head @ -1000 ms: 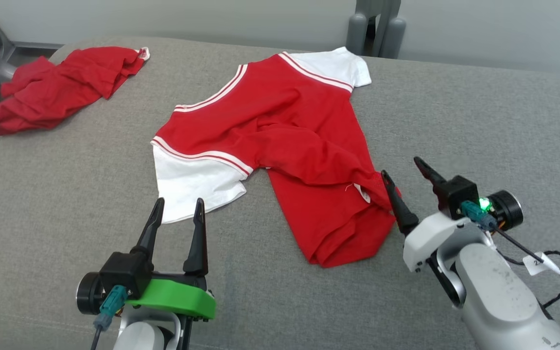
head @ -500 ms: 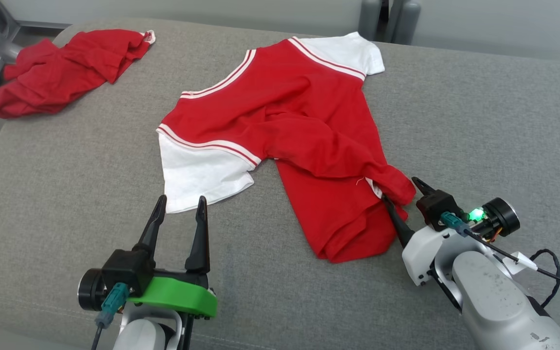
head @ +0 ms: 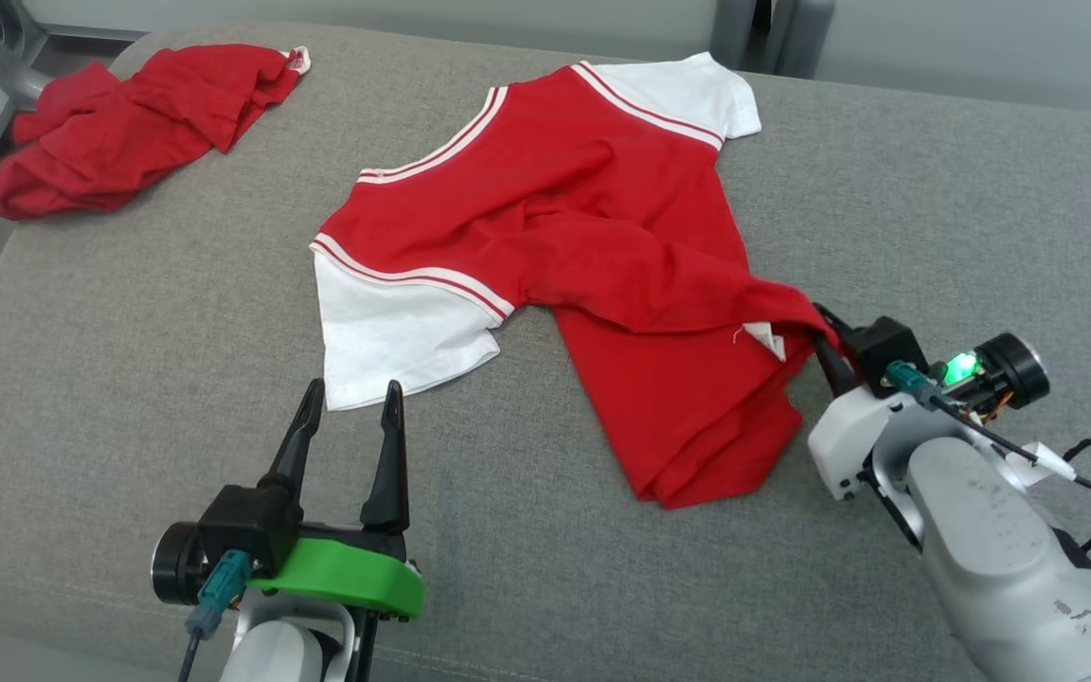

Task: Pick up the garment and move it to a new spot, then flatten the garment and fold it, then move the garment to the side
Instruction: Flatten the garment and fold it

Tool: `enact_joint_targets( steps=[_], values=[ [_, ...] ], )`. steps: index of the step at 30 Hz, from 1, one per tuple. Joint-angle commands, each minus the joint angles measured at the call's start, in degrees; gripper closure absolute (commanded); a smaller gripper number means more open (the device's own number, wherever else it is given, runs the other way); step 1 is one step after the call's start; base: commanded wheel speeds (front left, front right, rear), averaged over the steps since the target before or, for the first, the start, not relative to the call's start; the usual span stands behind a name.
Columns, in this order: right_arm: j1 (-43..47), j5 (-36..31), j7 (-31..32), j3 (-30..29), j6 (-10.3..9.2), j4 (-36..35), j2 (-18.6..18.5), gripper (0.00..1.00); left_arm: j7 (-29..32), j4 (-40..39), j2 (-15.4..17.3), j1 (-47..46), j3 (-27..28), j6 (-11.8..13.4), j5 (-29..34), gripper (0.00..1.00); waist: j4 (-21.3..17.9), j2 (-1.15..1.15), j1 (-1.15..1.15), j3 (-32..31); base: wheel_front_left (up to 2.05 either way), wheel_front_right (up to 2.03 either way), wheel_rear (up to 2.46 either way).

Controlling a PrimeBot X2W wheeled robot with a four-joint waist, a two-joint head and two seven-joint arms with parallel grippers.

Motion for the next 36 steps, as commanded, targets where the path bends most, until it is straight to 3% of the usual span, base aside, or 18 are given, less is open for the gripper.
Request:
enact_joint_targets(
  steps=[1,7,13,28,36],
  values=[
    [-1.64,-0.63,-0.19,-0.50,-0.10,-0.19,-0.89,1.00,-0.03,-0.03,0.16,-0.68,-0.11,0.09,-0.18,0.00,-0.27,0.00,0.00,-0.18,0.00,0.00,0.00],
    [-8.23,-4.29,-0.19,-2.80,-0.10,-1.43,-4.59,1.00,-0.03,0.41,0.16,-0.87,-0.42,0.15,-0.29,0.00,-0.71,0.00,0.00,-0.62,0.00,0.00,0.00],
    [-9.35,-7.68,-0.19,-2.44,-0.10,-7.35,-5.53,1.00,-0.03,0.77,0.15,0.07,-0.59,0.23,-0.29,0.00,-1.42,0.00,0.00,-1.62,0.00,0.00,0.00],
    [17.12,-0.90,-0.18,10.16,-0.10,-25.31,-3.39,1.00,-0.03,1.46,0.16,2.58,-0.16,-0.05,0.59,0.00,-5.69,0.00,0.00,-4.89,0.00,0.00,0.00],
    [27.02,0.60,-0.18,12.98,-0.10,-27.17,0.80,1.00,-0.03,1.89,0.19,3.61,0.28,-0.44,0.73,0.00,-7.35,0.00,0.00,-6.45,0.00,0.00,0.00]
  ],
)
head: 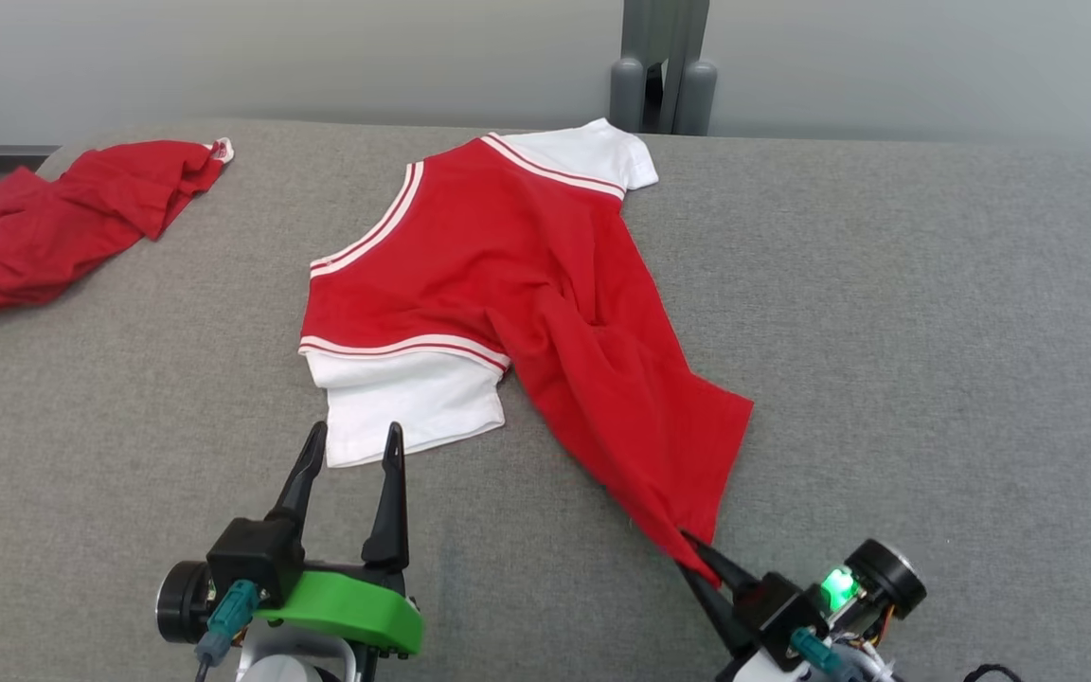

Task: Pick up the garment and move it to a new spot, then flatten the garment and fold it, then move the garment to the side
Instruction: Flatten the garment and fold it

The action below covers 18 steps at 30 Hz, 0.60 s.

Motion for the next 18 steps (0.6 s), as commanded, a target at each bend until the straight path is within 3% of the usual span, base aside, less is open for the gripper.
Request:
enact_joint_targets(
  steps=[1,5,6,7,9,18],
  values=[
    [0.83,-0.25,-0.18,0.10,-0.10,0.48,0.42,1.00,-0.03,0.04,0.20,0.86,0.08,-0.25,0.11,0.00,-0.53,0.00,0.00,-0.50,0.00,0.00,0.00],
    [1.82,-0.98,-0.18,1.06,-0.10,2.79,2.35,1.00,-0.03,0.07,0.19,0.63,0.14,-0.35,0.22,0.00,-0.88,0.00,0.00,-0.62,0.00,0.00,0.00],
    [1.71,-1.12,-0.17,1.40,-0.09,3.47,2.65,0.95,-0.03,0.14,0.19,0.53,0.16,-0.42,0.27,0.00,-0.91,0.00,0.00,-0.63,0.00,0.00,0.00],
    [1.49,-1.09,-0.18,1.48,-0.10,3.68,2.96,0.76,-0.03,0.18,0.19,0.46,0.17,-0.48,0.32,0.00,-0.92,0.00,0.00,-0.64,0.00,0.00,0.00],
    [1.56,-0.20,-0.18,2.27,-0.10,4.97,3.54,0.00,-0.03,0.33,0.19,0.39,0.14,-0.55,0.37,0.00,-0.87,0.00,0.00,-0.73,0.00,0.00,0.00],
    [2.92,4.81,-0.18,-1.04,-0.10,0.73,4.06,0.00,-0.03,0.33,0.19,1.26,0.85,-0.18,0.16,0.00,-1.10,0.00,0.00,-1.46,0.00,0.00,0.00]
  ],
)
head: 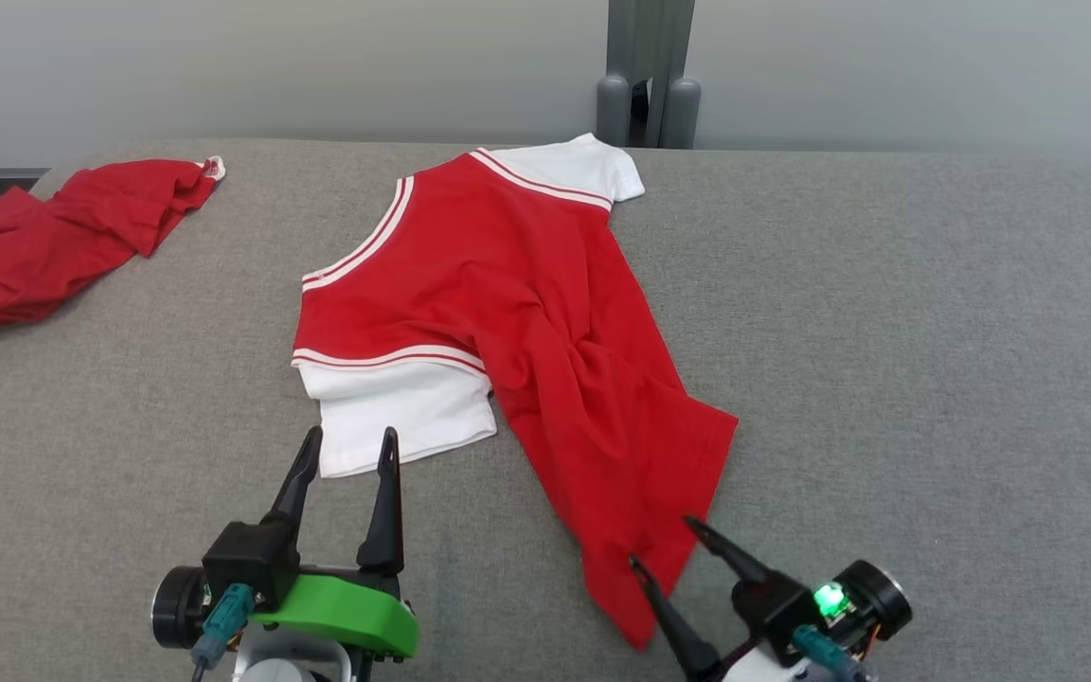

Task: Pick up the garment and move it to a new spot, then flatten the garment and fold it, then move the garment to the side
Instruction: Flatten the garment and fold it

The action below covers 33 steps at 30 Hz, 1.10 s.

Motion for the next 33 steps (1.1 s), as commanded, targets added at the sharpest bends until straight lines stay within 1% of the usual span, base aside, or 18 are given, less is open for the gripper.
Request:
enact_joint_targets(
  steps=[1,5,7,9,10,13,15,18,22,25,32,33],
  values=[
    [0.82,0.91,-0.18,-1.29,-0.10,-1.54,-0.44,0.00,-0.03,-0.13,0.19,0.98,0.29,0.20,-0.08,0.00,-0.09,0.00,0.00,-0.18,0.00,0.00,0.00],
    [0.33,2.88,-0.18,-7.86,-0.10,-5.07,-1.12,0.00,-0.03,-0.40,0.18,0.96,0.36,0.17,-0.22,0.00,0.01,0.00,0.00,-0.37,0.00,0.00,0.00],
    [-1.17,2.50,-0.03,-11.21,-0.09,-4.89,-1.49,0.00,-0.03,-0.55,0.18,0.76,-0.01,0.10,-0.42,0.00,0.44,0.00,0.00,-0.19,0.00,0.00,0.00],
    [-2.51,2.63,0.31,-13.36,-0.10,-3.98,-1.66,0.00,-0.03,-0.62,0.18,0.20,-0.35,0.04,-0.67,0.00,1.15,0.00,0.00,0.19,0.00,0.00,0.00],
    [-3.25,3.54,0.54,-14.75,-0.09,-3.06,-1.52,0.00,-0.03,-0.74,0.18,-0.22,-0.44,0.07,-0.81,0.00,1.71,0.00,0.00,0.49,0.00,0.00,0.00],
    [-6.17,3.61,1.90,-17.38,-0.09,0.66,-2.20,0.00,-0.03,-1.13,0.17,-1.08,-0.56,0.43,-1.12,0.00,3.62,0.00,0.00,1.59,0.00,0.00,0.00],
    [-8.12,4.66,2.95,-18.31,-0.09,3.82,-1.92,0.00,-0.03,-1.27,0.18,-1.32,-0.53,0.50,-1.04,0.00,4.89,0.00,0.00,2.40,0.00,0.00,0.00],
    [-11.11,5.52,3.55,-19.28,-0.09,8.63,-2.51,0.00,-0.02,-1.50,0.17,-1.99,-0.60,0.59,-1.19,0.00,6.89,0.00,0.00,3.50,0.00,0.00,0.00],
    [-14.71,7.44,4.12,-18.35,-0.09,15.57,-2.82,0.00,-0.02,-1.95,0.17,-2.31,-0.16,0.88,-1.43,0.00,9.38,0.00,0.00,4.56,0.00,0.00,0.00],
    [-17.07,9.25,5.93,-16.19,-0.09,20.29,-2.94,0.00,-0.02,-2.21,0.16,-2.56,0.24,0.88,-1.21,0.00,10.74,0.00,0.00,5.11,0.00,0.00,0.00],
    [-20.33,14.23,9.73,-8.84,-0.04,26.09,-3.32,0.00,-0.02,-2.47,0.16,-2.53,0.42,0.97,-1.38,0.00,11.97,0.00,0.00,5.44,0.00,0.00,0.00],
    [-20.71,14.84,10.55,-7.51,-0.04,26.64,-3.39,0.11,-0.02,-2.51,0.16,-2.46,0.43,1.01,-1.40,0.00,11.95,0.00,0.00,5.45,0.00,0.00,0.00]
  ],
)
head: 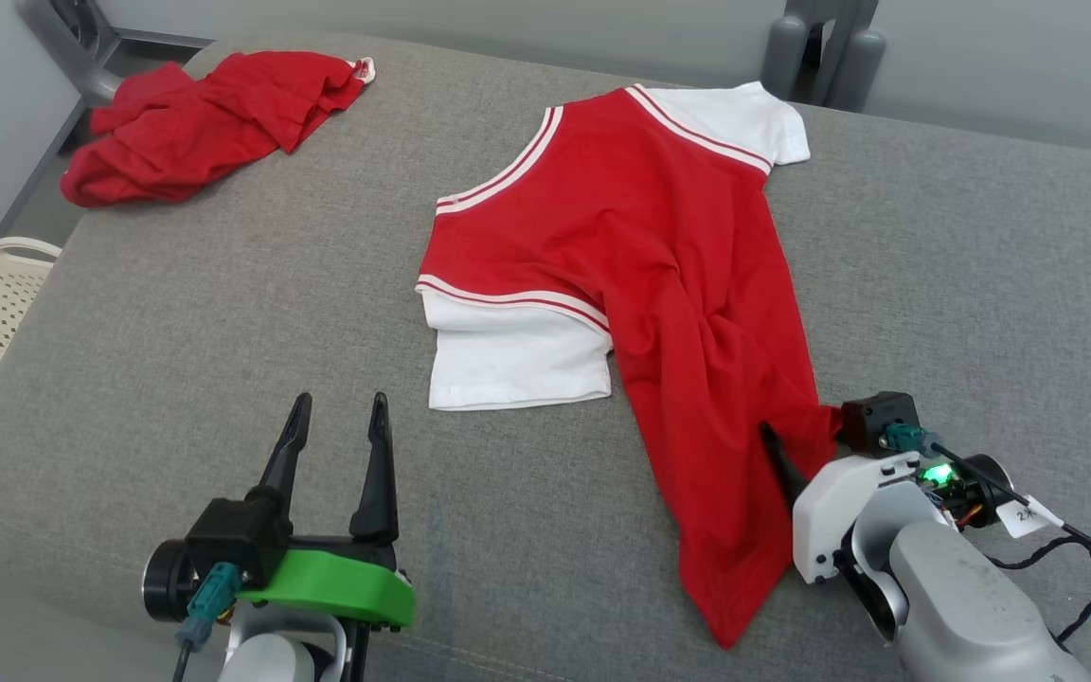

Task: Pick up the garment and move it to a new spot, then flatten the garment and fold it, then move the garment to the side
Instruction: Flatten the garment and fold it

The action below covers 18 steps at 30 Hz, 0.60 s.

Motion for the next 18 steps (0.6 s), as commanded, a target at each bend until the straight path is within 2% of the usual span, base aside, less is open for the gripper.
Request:
enact_joint_targets(
  steps=[1,2,5,6,13,18],
  values=[
    [0.16,0.82,1.61,1.66,0.05,1.52,0.01,0.45,-0.02,-0.32,0.14,-0.62,0.19,0.29,-0.11,0.00,0.10,0.00,0.00,0.21,0.00,0.00,0.00],
    [-0.27,1.26,2.53,2.62,0.05,2.04,-0.09,0.58,-0.02,-0.37,0.14,-0.53,0.20,0.44,-0.21,0.00,0.00,0.00,0.00,0.21,0.00,0.00,0.00],
    [-1.24,2.04,4.33,4.72,0.05,3.12,-0.37,0.83,-0.02,-0.45,0.13,-0.51,0.08,0.51,-0.29,0.00,-0.36,0.00,0.00,0.23,0.00,0.00,0.00],
    [-1.81,2.03,4.49,5.48,0.05,3.34,-0.60,1.00,-0.02,-0.51,0.13,-0.57,0.00,0.57,-0.37,0.00,-0.51,0.00,0.00,0.26,0.00,0.00,0.00],
    [-6.25,-0.07,1.96,5.24,-0.06,3.07,-5.32,1.00,-0.02,-0.89,0.13,-0.59,-0.30,0.80,-0.54,0.00,-1.54,0.00,0.00,0.62,0.00,0.00,0.00],
    [-10.01,-2.05,2.93,4.99,-0.03,2.29,-11.20,1.00,-0.02,-1.17,0.13,-0.94,-0.60,0.60,-0.53,0.00,-1.72,0.00,0.00,1.53,0.00,0.00,0.00]
  ],
)
